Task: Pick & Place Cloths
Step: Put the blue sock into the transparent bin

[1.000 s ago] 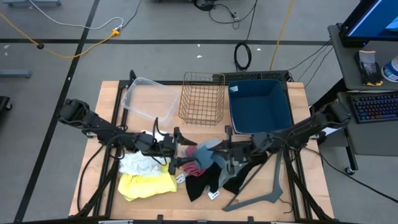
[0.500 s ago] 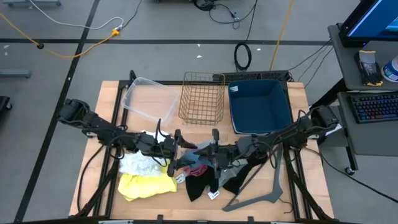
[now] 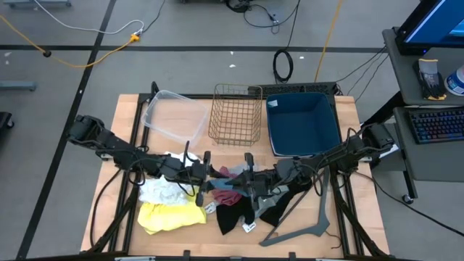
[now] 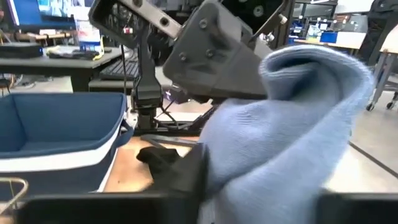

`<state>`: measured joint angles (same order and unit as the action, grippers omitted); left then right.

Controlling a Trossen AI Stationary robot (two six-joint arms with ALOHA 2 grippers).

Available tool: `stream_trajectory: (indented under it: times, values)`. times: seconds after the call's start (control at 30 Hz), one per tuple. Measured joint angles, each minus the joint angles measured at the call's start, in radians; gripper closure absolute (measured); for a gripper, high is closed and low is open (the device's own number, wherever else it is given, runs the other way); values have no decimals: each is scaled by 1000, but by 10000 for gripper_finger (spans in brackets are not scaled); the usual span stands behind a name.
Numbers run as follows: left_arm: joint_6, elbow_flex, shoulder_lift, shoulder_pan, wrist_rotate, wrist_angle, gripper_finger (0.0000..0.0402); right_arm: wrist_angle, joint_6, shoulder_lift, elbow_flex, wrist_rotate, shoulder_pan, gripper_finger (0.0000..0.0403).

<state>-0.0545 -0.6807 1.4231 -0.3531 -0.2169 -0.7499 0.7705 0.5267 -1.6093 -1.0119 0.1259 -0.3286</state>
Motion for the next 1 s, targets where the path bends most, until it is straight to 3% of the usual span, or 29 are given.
stream_trajectory:
  times: [0.07,0.17,0.3,0.4,0.7,1.0]
  values:
    - [12,0,0,0,4,-3,381,-9,-15,0,0,4,0,394]
    - [13,0,0,0,4,3,386,-56,-17,6,0,3,-6,376]
    - [20,0,0,0,0,23,396,-151,-18,23,0,14,-23,322]
    - [21,0,0,0,-33,39,398,-226,-42,42,0,95,-47,275]
    - [96,0,-34,1,-217,50,400,-505,-64,118,1,272,-137,172]
    - [246,0,-183,-9,-413,49,401,-745,-245,174,1,321,-206,138]
